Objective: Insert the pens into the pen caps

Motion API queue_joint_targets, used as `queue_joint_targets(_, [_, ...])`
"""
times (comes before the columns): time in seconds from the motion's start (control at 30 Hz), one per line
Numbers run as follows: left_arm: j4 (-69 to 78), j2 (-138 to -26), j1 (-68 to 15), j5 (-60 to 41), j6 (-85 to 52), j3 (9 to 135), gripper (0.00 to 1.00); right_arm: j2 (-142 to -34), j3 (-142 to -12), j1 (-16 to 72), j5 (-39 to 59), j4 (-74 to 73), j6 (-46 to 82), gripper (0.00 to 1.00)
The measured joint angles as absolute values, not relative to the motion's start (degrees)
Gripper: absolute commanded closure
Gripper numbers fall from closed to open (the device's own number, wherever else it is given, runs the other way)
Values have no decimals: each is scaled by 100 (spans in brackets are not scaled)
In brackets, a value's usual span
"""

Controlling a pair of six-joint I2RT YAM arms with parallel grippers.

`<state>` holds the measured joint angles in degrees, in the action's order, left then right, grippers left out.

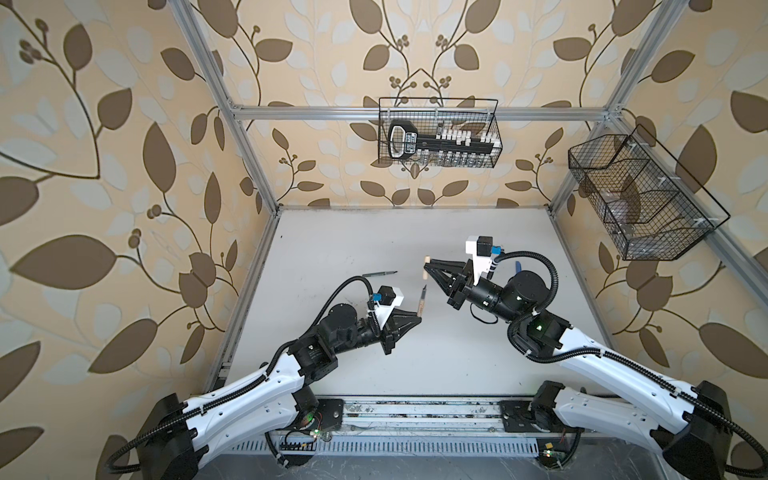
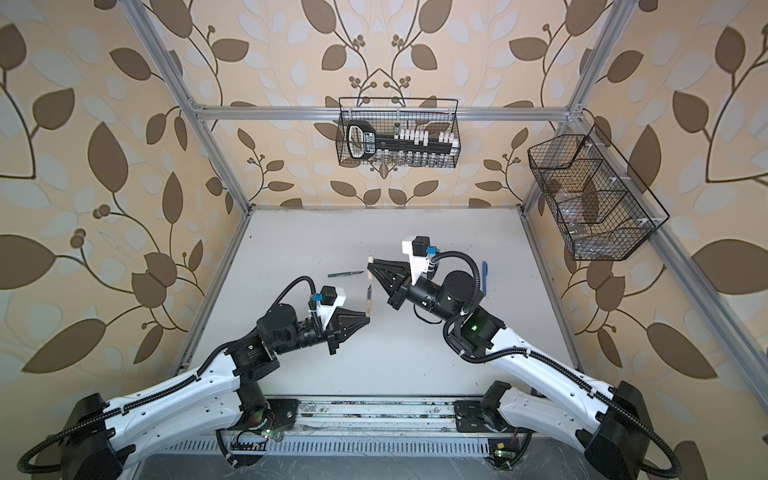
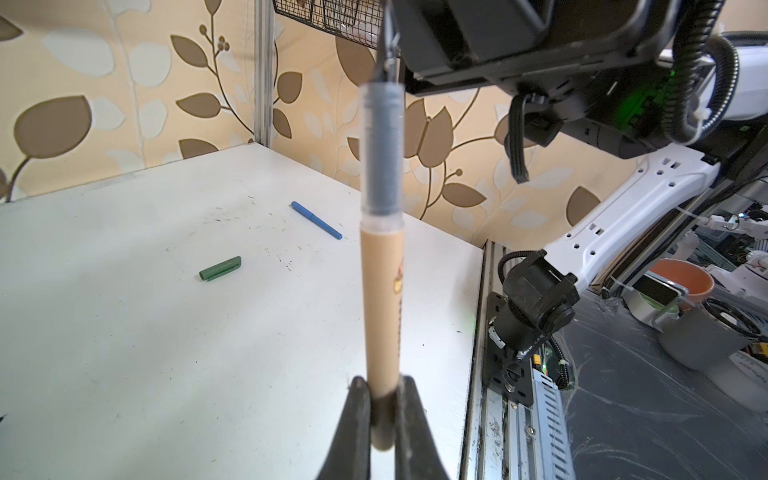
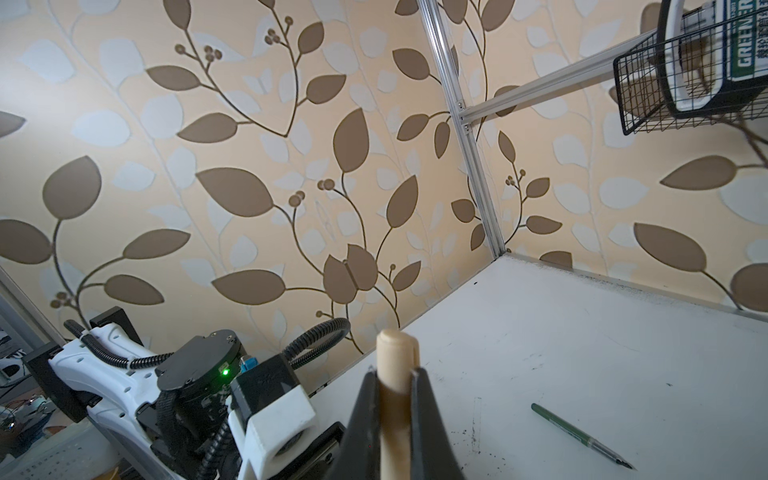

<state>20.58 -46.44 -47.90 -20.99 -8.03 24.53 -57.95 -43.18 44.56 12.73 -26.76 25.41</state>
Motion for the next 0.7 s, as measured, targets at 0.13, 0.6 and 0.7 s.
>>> queue_joint_targets(0.13, [2056, -4644, -4790, -2093, -803, 2453, 100, -5826, -4318, 4456, 1310, -2672, 2593, 100])
queue_joint_targets(0.6, [2051, -4622, -4790, -2064, -792, 2453, 100, -5826, -4318, 4460, 1310, -2580, 2635, 100])
queue_joint_targets(0.7, [2045, -4622, -4790, -2060, -784, 2453, 100, -5826, -4318, 4460, 1306, -2543, 2633, 100])
